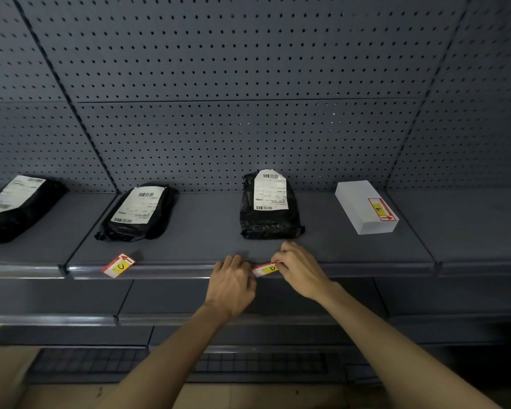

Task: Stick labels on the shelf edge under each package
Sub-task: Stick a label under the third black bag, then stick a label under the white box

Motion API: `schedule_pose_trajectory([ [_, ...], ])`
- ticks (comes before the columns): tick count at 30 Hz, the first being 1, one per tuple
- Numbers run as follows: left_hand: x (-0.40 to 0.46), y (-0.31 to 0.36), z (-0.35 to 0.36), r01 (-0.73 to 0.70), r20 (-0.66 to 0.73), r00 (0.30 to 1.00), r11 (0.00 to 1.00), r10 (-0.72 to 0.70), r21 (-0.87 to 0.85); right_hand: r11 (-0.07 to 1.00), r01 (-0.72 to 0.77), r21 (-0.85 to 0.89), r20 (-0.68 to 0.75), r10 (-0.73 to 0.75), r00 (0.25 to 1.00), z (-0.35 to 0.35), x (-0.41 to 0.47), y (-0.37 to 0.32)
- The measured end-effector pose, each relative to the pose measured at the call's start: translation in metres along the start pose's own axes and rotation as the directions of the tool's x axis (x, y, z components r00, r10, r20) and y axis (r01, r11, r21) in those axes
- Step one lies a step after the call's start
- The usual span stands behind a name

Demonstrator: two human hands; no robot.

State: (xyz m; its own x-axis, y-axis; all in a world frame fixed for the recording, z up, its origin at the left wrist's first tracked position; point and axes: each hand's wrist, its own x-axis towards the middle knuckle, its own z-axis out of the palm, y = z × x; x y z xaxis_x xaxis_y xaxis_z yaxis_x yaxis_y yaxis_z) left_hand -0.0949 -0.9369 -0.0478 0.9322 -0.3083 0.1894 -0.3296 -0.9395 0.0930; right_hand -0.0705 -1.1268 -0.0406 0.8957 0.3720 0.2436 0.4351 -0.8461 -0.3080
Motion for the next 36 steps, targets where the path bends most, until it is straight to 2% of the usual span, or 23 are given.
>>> schedule_pose_trajectory([
  [5, 0.014, 0.012, -0.012, -0.011, -0.044, 0.999, 1.000, 0.010, -0.013, 0.994, -0.070, 0.079, -0.015, 0.071, 0.997, -0.018, -0.005, 0.008],
  [9, 0.041, 0.042, -0.023, -0.076, -0.079, 0.994, 0.996, 0.072, -0.049, 0.995, -0.096, -0.002, -0.080, 0.095, 0.992, -0.043, -0.016, 0.030],
  [12, 0.068, 0.073, -0.026, -0.144, -0.091, 0.986, 0.987, 0.137, -0.074, 0.980, -0.191, -0.062, -0.158, 0.179, 0.971, -0.066, -0.029, 0.059],
  [15, 0.097, 0.108, -0.026, -0.223, -0.109, 0.971, 0.971, 0.213, -0.085, 0.924, -0.376, -0.062, -0.234, 0.353, 0.906, -0.089, -0.043, 0.097],
  [19, 0.134, 0.156, -0.026, -0.302, -0.123, 0.949, 0.950, 0.290, -0.085, 0.795, -0.596, 0.113, -0.299, 0.599, 0.743, -0.118, -0.058, 0.150],
  [24, 0.169, 0.195, -0.015, -0.362, -0.106, 0.930, 0.927, 0.352, -0.097, 0.605, -0.742, 0.289, -0.248, 0.796, 0.552, -0.133, -0.045, 0.199],
  [28, 0.182, 0.207, -0.004, -0.357, -0.091, 0.933, 0.928, 0.348, -0.108, 0.431, -0.834, 0.345, -0.117, 0.901, 0.418, -0.126, -0.020, 0.220],
  [33, 0.176, 0.202, 0.007, -0.365, -0.084, 0.930, 0.923, 0.357, -0.118, 0.347, -0.862, 0.369, 0.037, 0.922, 0.386, -0.110, -0.009, 0.237],
  [36, 0.169, 0.195, 0.010, -0.349, -0.084, 0.936, 0.928, 0.341, -0.129, 0.367, -0.821, 0.438, 0.049, 0.902, 0.430, -0.104, -0.011, 0.242],
])
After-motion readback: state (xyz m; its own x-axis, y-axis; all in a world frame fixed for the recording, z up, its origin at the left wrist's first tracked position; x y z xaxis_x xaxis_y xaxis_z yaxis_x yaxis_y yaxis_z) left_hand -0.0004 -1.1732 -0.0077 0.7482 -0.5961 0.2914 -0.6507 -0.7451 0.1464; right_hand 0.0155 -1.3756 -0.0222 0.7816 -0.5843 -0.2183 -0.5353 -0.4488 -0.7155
